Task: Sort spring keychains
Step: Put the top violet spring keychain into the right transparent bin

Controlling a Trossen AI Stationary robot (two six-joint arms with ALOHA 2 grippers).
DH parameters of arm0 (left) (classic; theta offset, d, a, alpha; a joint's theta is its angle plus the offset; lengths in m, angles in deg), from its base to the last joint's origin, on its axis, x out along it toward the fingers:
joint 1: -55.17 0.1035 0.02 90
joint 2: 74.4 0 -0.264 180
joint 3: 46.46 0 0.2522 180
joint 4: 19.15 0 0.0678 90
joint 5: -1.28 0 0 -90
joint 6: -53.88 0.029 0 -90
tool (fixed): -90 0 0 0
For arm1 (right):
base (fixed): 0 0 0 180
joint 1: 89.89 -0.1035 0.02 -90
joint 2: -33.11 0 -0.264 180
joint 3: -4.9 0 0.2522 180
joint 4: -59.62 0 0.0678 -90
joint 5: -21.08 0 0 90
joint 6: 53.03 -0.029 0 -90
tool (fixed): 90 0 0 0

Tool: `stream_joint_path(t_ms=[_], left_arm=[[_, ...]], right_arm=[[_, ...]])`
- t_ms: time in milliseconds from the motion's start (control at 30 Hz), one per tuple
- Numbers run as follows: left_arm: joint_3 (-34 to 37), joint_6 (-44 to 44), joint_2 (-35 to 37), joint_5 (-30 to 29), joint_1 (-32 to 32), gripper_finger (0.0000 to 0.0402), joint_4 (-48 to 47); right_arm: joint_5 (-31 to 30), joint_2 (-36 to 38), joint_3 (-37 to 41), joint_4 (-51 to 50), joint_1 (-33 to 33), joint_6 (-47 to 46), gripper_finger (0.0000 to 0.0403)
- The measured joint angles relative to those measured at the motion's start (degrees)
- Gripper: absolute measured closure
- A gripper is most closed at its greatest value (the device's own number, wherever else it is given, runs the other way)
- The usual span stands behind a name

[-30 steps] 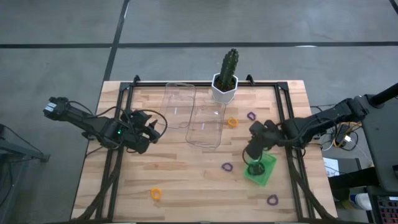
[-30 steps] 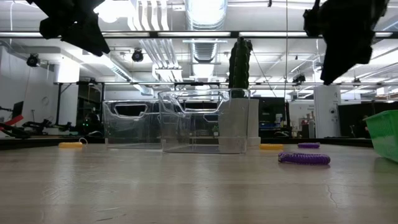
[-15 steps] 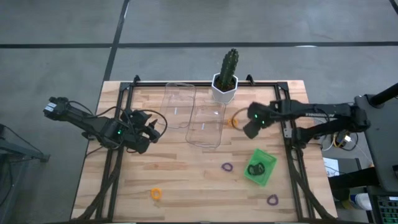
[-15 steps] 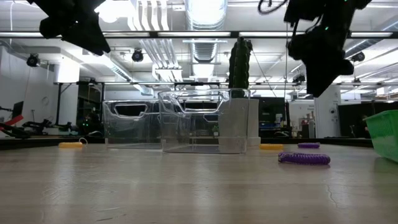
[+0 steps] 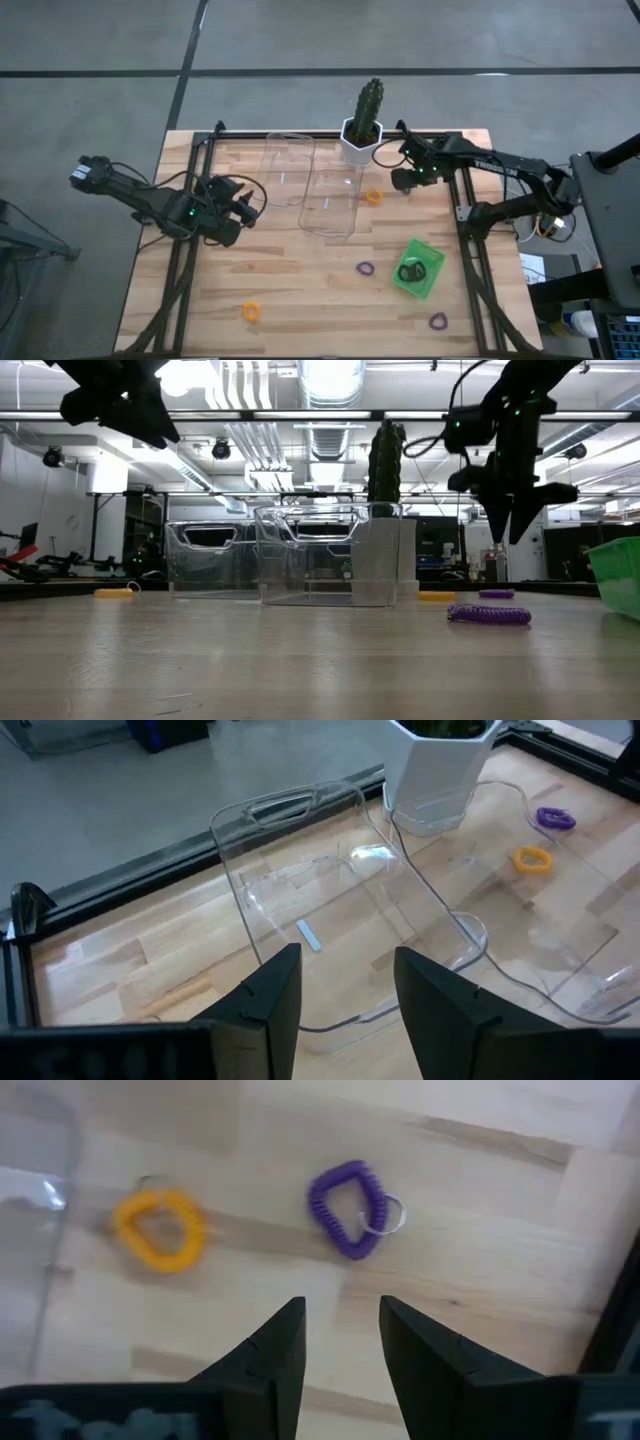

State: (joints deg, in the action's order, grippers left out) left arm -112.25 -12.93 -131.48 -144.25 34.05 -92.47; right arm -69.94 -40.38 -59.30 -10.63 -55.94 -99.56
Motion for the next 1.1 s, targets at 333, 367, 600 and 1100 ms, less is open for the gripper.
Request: stream_joint_path(t_ms=[333, 367, 600, 1100], left_arm=[[0.0, -0.1, 0.0, 0.1, 0.0, 0.0248, 0.7], [0.0, -0.1, 0.0, 0.1, 0.0, 0.0248, 0.7], [0.0, -0.1, 0.0, 0.1, 0.0, 0.0248, 1.3], [0.0, 0.3, 0.0, 0.6, 0.0, 0.0248, 1.7]], right_arm=[[1.5, -10.1, -0.5, 0.8, 0.6, 3.1, 0.0278], [1.5, -11.0, -0.9, 1.0, 0.7, 3.3, 0.0279], [1.5, -16.4, -4.9, 1.6, 0.6, 5.7, 0.0289], [1.5, -20.4, -6.6, -0.4, 0.8, 9.0, 0.0289]])
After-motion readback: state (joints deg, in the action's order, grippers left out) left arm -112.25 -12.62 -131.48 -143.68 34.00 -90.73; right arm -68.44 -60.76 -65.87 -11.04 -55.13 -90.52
